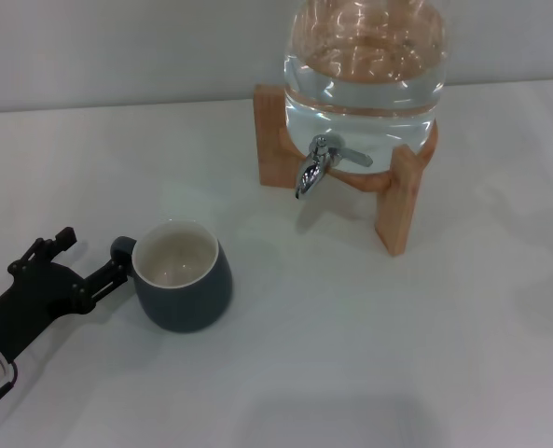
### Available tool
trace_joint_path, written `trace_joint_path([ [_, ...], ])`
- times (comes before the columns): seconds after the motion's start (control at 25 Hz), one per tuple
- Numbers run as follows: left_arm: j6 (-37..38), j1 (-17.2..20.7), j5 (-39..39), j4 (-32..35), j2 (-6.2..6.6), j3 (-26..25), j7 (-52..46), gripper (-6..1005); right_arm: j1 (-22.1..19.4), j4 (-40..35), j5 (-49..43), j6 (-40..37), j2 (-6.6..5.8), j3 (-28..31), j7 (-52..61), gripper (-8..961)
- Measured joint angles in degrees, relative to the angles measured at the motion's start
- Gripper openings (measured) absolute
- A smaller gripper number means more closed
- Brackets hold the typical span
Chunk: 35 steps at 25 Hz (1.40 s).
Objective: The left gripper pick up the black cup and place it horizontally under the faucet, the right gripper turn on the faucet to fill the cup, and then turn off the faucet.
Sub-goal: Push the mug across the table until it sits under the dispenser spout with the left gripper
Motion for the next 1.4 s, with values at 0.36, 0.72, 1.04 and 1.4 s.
trace_joint_path([
  [0.36,-0.06,-0.11,-0.52,0.00,-0.05,0.01,-0.05,868,0.05,0.08,0.00,0.00,0.00,0.00,0.00,838],
  [0.72,-2.01,-0.02,0.29,0.01,-0.04,0.38,0.24,714,0.05,0.14,0.00,0.16,0.00,0.62,0.00,838],
  [1.04,-2.56,-0.12,0.51,0.01,0.01,0.35,0.27,531,0.26,0.21,0.00,0.18,0.00,0.71,0.00,839],
  [1.4,-2.72,-0.11,1.03,0.09,0.09,0.35,0.32,210,0.38,0.25,0.00,0.18,0.00,0.71,0.00,839],
])
